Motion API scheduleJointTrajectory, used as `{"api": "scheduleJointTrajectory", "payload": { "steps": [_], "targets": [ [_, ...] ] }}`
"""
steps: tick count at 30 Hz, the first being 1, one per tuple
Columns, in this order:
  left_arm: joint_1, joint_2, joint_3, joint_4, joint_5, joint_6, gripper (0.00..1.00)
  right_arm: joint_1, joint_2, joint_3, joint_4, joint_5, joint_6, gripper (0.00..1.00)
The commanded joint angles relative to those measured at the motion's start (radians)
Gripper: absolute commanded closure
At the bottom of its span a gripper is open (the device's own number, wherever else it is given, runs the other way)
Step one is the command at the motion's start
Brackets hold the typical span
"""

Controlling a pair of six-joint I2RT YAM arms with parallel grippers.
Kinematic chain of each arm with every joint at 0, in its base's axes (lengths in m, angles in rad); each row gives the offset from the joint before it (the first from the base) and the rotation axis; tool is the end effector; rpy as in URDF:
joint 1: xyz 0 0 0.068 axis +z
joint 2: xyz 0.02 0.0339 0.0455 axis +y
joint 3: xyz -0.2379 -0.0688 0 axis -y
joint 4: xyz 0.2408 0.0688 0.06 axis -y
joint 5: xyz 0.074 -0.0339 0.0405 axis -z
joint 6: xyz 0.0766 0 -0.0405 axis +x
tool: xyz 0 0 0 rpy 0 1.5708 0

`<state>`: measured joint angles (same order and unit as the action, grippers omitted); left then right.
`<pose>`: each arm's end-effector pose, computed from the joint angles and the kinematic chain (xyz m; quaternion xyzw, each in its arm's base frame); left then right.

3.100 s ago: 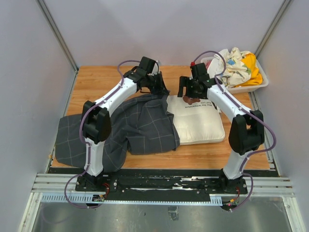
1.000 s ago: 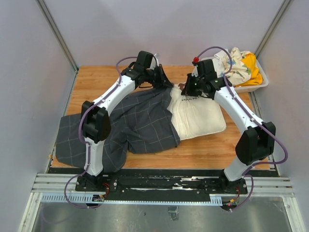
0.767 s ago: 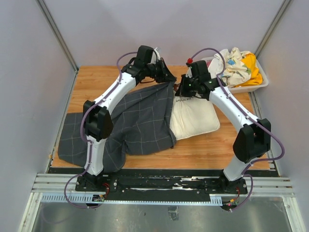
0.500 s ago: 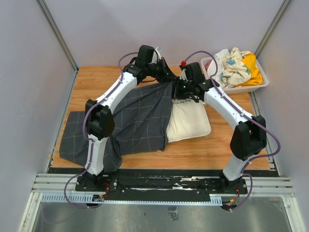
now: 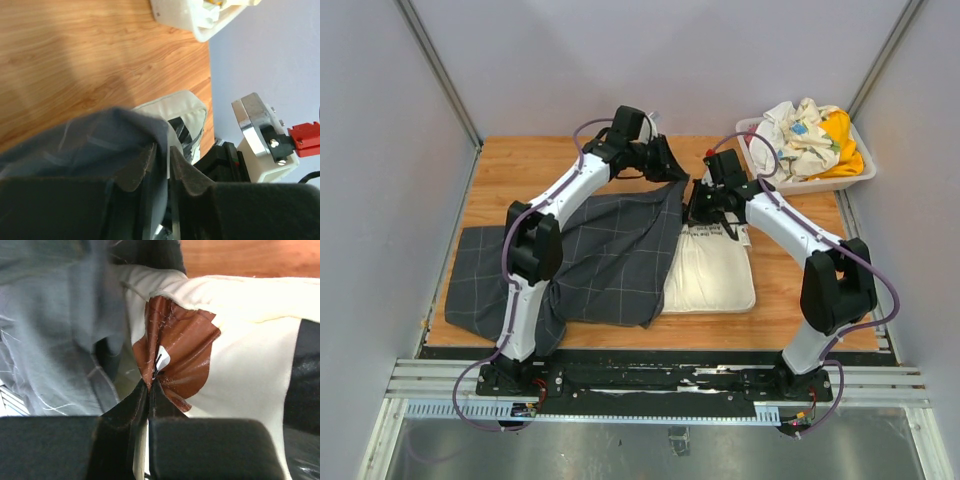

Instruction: Put the pillow into the pillowcase

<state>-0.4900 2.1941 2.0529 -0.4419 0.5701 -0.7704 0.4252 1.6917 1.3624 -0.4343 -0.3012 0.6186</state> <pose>0.4405 -0.2818 0.2559 0.0139 0.8553 -0.4681 0.2216 0.3571 0.1866 0.2268 0.0291 0.9107 0.3132 0.2678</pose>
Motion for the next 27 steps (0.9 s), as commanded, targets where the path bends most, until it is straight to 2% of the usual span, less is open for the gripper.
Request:
{"api": "scheduleJointTrajectory", "payload": {
  "steps": [1,4,7,8,11,14,16,18,22,27],
  "targets": [
    [0.000,0.003,0.007,-0.103,-0.028,0.133,0.70,-0.017,-0.008,-0.039,0.030,0.024,0.066,0.99],
    [0.000,-0.055,-0.011,-0.161,-0.117,0.209,0.53,-0.026,0.028,-0.055,0.035,0.035,0.080,0.99],
    [0.001,-0.138,-0.056,-0.189,-0.191,0.264,0.48,-0.029,0.072,-0.042,0.038,0.030,0.079,0.99],
    [-0.001,-0.172,-0.087,-0.194,-0.219,0.279,0.48,-0.029,0.087,-0.031,0.036,0.032,0.075,0.96],
    [-0.012,-0.321,-0.228,-0.180,-0.300,0.311,0.47,-0.029,0.113,-0.004,0.010,0.045,0.063,0.72],
    [-0.049,-0.464,-0.402,-0.161,-0.421,0.338,0.47,-0.032,0.102,0.012,-0.022,0.082,0.049,0.53],
    [-0.083,-0.554,-0.513,-0.143,-0.483,0.337,0.47,-0.039,0.082,0.012,-0.042,0.105,0.036,0.43],
    [-0.135,-0.628,-0.627,-0.122,-0.543,0.326,0.47,-0.050,0.060,0.011,-0.067,0.123,0.030,0.38],
    [-0.268,-0.708,-0.761,-0.114,-0.658,0.287,0.47,-0.062,-0.019,-0.011,-0.124,0.181,0.015,0.32],
    [-0.369,-0.752,-0.910,-0.059,-0.709,0.226,0.47,-0.070,-0.165,-0.074,-0.192,0.261,-0.007,0.26]
  ]
}}
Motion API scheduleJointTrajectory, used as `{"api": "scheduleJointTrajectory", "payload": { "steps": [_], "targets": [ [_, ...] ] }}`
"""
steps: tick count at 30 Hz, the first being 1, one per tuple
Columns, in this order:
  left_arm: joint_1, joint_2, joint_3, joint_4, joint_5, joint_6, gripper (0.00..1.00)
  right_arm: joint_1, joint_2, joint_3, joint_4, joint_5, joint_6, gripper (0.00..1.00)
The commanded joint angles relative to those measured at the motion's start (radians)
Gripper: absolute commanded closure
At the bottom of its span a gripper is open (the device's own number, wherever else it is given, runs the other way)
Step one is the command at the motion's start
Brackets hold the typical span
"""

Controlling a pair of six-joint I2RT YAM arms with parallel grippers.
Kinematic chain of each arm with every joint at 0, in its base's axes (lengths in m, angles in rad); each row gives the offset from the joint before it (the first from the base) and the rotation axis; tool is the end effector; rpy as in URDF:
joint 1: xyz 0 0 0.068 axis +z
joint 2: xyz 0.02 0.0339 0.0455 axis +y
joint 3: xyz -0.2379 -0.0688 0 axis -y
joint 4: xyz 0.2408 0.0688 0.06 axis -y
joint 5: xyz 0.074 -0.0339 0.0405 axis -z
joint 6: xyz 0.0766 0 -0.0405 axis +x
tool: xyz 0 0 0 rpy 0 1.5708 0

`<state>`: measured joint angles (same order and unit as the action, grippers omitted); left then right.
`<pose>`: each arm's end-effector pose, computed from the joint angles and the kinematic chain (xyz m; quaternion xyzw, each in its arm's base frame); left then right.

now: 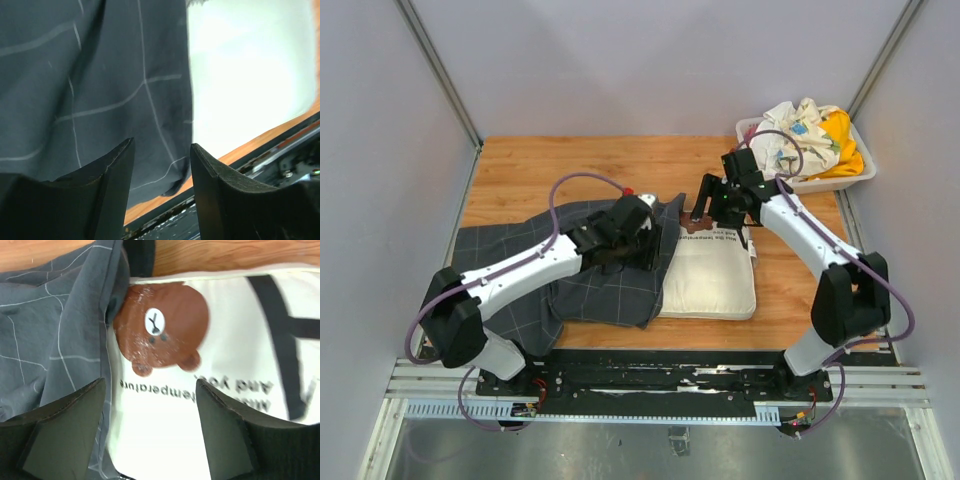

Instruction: Put the pillow into the pillowcase

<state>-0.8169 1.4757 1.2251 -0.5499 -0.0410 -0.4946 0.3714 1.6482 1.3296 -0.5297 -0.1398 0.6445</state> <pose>0.2421 -0.2533 0.2407 0.1411 0.9158 -0.2140 0.3093 0.3548 0.1497 0.2198 0.1026 0.9278 0.2286 0.2763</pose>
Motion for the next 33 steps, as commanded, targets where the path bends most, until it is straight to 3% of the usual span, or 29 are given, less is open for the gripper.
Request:
{"api": "scheduleJointTrajectory", "payload": {
  "steps": [1,11,15,22,24,31,33],
  "targets": [
    [-0.055,-0.034,-0.097,0.056,-0.105,-0.063,0.47,-0.017,-0.152,-0.055,-0.106,0.105,-0.033,0.26],
    [-0.193,0.007,-0.092,0.070,-0.203,-0.136,0.43,-0.022,-0.425,-0.242,-0.173,0.145,-0.029,0.25],
    [-0.216,0.006,-0.088,0.062,-0.203,-0.146,0.41,-0.021,-0.489,-0.289,-0.183,0.146,-0.018,0.25],
    [-0.263,0.135,-0.092,0.008,-0.290,-0.172,0.42,-0.021,-0.539,-0.312,-0.201,0.128,-0.018,0.25],
    [-0.262,0.164,-0.099,-0.006,-0.334,-0.188,0.48,-0.020,-0.552,-0.321,-0.199,0.117,-0.031,0.24],
    [-0.262,0.141,-0.073,-0.059,-0.415,-0.217,0.99,0.031,-0.446,-0.298,-0.252,0.080,-0.114,0.23],
    [-0.263,0.116,-0.057,-0.073,-0.417,-0.220,1.00,0.069,-0.440,-0.296,-0.239,0.100,-0.111,0.22]
  ]
}}
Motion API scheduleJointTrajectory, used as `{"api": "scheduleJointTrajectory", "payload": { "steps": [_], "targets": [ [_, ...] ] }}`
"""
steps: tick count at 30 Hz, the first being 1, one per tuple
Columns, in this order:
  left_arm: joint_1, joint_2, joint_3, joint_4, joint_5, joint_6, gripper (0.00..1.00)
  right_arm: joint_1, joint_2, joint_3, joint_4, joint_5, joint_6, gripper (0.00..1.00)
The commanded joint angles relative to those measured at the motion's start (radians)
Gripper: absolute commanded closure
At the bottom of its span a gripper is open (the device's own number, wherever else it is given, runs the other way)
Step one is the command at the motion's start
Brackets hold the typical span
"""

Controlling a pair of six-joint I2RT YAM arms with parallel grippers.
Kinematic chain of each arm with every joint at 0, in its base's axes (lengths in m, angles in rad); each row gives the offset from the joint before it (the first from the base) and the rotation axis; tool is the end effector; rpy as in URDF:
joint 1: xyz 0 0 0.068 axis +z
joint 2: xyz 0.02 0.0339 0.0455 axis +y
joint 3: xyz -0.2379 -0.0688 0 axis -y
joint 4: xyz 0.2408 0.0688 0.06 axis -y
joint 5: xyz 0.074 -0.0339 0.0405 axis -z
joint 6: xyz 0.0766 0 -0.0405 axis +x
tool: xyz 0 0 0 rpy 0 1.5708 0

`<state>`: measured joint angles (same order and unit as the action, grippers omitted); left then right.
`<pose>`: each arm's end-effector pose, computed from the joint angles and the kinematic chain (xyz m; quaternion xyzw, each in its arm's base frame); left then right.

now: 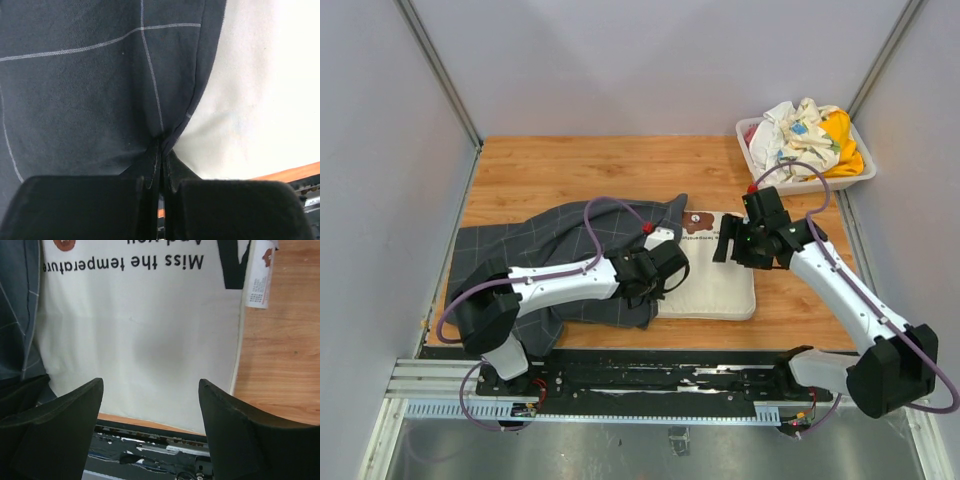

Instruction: Put the pillow into the pillowcase

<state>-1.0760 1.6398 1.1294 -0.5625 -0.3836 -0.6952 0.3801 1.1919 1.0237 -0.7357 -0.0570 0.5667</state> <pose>0.1891 -0.2901 0.1581 0.1339 0.9431 -0.0704 0.2961 0.2515 0.1052 0.2351 0.0787 0.9413 0.1731 0.2789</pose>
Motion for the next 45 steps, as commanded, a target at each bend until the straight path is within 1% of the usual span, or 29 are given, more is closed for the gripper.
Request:
{"api": "scheduleJointTrajectory", "payload": {
  "steps": [1,7,9,11,16,18,20,21,22,25,28,31,33,36,40,42,45],
  "targets": [
    [-0.004,-0.063,0.045,-0.065,-0.070,-0.023,1.00,0.075,0.025,0.010,-0.028,0.023,-0.033,0.22],
    [-0.004,-0.138,0.051,-0.056,-0.018,-0.036,1.00,0.140,0.111,0.000,-0.057,0.040,-0.039,0.19],
    [-0.004,-0.143,0.050,-0.050,-0.009,-0.039,1.00,0.168,0.127,-0.027,-0.044,0.043,-0.026,0.15],
    [-0.004,-0.141,0.042,-0.039,0.000,-0.043,1.00,0.185,0.176,-0.053,-0.028,0.049,-0.018,0.13],
    [-0.004,-0.132,0.029,-0.019,0.025,-0.044,1.00,0.208,0.326,-0.105,0.081,0.050,-0.004,0.13],
    [-0.003,-0.133,0.029,-0.019,0.028,-0.041,1.00,0.219,0.397,-0.116,0.127,0.050,-0.006,0.15],
    [-0.002,-0.135,0.032,-0.019,0.029,-0.037,1.00,0.228,0.462,-0.118,0.167,0.030,-0.005,0.21],
    [-0.002,-0.135,0.033,-0.020,0.029,-0.035,1.00,0.232,0.484,-0.122,0.191,0.019,0.000,0.30],
    [-0.002,-0.135,0.033,-0.020,0.029,-0.034,1.00,0.235,0.504,-0.124,0.216,0.008,0.007,0.46],
    [-0.002,-0.131,0.037,-0.022,0.027,-0.033,1.00,0.240,0.537,-0.129,0.253,-0.007,0.029,0.69],
    [0.001,-0.130,0.035,-0.018,0.034,-0.032,1.00,0.250,0.541,-0.141,0.263,-0.002,0.039,0.98],
    [0.006,-0.131,0.031,-0.008,0.050,-0.032,1.00,0.253,0.504,-0.159,0.255,-0.006,0.048,0.99],
    [0.012,-0.132,0.036,-0.003,0.061,-0.028,1.00,0.253,0.429,-0.166,0.241,-0.021,0.061,0.99],
    [0.028,-0.131,0.066,-0.008,0.084,-0.012,1.00,0.252,0.265,-0.148,0.214,-0.056,0.090,0.99],
    [0.056,-0.121,0.152,-0.035,0.112,0.028,1.00,0.241,0.073,-0.038,0.171,-0.083,0.138,0.99],
    [0.078,-0.114,0.193,-0.037,0.143,0.048,1.00,0.230,0.014,0.031,0.158,-0.076,0.165,1.00],
    [0.125,-0.098,0.245,-0.030,0.212,0.071,1.00,0.225,-0.044,0.109,0.164,-0.019,0.199,0.99]
  ]
}}
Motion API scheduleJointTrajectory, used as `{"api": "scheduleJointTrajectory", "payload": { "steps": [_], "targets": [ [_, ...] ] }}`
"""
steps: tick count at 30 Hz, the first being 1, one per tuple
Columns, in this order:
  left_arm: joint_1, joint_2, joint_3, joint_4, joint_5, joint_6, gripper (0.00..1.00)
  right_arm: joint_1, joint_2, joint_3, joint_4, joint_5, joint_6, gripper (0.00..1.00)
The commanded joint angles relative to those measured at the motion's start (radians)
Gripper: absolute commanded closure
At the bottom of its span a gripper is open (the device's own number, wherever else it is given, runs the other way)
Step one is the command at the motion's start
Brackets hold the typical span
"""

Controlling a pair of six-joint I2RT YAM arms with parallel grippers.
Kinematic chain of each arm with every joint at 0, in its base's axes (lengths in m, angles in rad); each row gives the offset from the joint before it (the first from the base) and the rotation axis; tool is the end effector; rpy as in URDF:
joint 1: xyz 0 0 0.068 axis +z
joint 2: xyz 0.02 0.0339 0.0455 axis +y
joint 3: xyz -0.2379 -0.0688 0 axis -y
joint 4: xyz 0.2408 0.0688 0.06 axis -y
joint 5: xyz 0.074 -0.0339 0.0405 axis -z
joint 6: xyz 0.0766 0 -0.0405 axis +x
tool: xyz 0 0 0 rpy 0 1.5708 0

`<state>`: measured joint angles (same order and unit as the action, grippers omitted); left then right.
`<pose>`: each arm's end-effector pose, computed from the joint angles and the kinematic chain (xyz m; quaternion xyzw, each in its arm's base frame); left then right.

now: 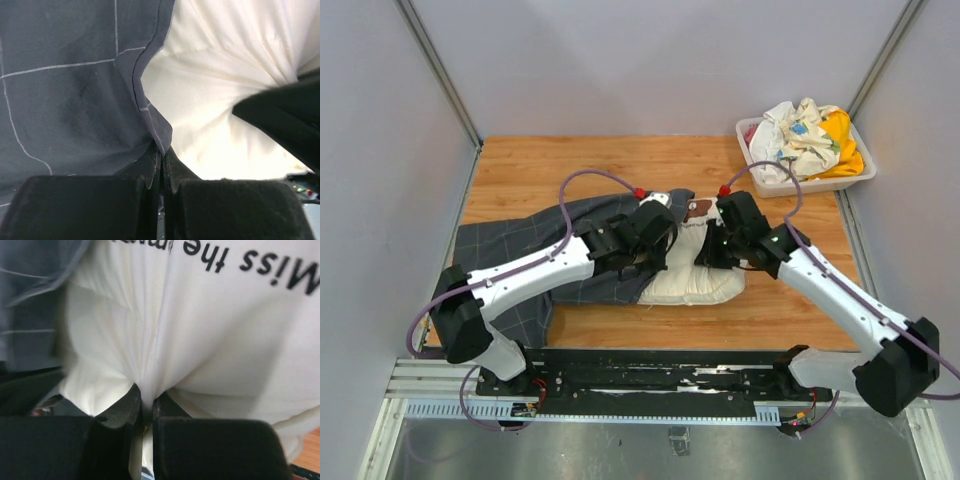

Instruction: Put the pillow into the pillowcase

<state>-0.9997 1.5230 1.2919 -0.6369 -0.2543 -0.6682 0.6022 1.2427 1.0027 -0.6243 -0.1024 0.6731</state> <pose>0.2068 -0.2862 0.2413 0.1106 0.9258 -0.1729 0.3176 0.2337 0.1702 0.2255 0.0155 0.9371 0.2443 0.2490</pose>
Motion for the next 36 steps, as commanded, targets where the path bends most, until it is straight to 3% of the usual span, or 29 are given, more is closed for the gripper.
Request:
{"api": "scheduleJointTrajectory", "payload": {
  "steps": [1,11,18,22,32,36],
  "targets": [
    [0.062,0.026,0.103,0.048,0.108,0.050,1.00,0.001,-0.104,0.145,0.071,0.031,0.105,0.99],
    [0.086,0.178,0.502,-0.052,0.218,0.113,1.00,0.007,0.010,0.191,0.177,-0.008,0.176,0.99],
    [0.095,0.187,0.572,-0.044,0.331,0.073,1.00,0.007,0.034,0.139,0.263,0.010,0.203,0.99],
    [0.093,0.168,0.535,-0.024,0.357,0.057,1.00,0.007,0.068,0.159,0.269,0.028,0.204,1.00],
    [0.098,0.041,0.196,0.070,0.343,0.011,1.00,-0.014,-0.017,0.135,0.255,0.190,0.186,0.99],
    [0.097,0.008,0.115,0.138,0.396,-0.041,1.00,-0.021,-0.020,0.093,0.316,0.187,0.211,1.00]
  ]
}}
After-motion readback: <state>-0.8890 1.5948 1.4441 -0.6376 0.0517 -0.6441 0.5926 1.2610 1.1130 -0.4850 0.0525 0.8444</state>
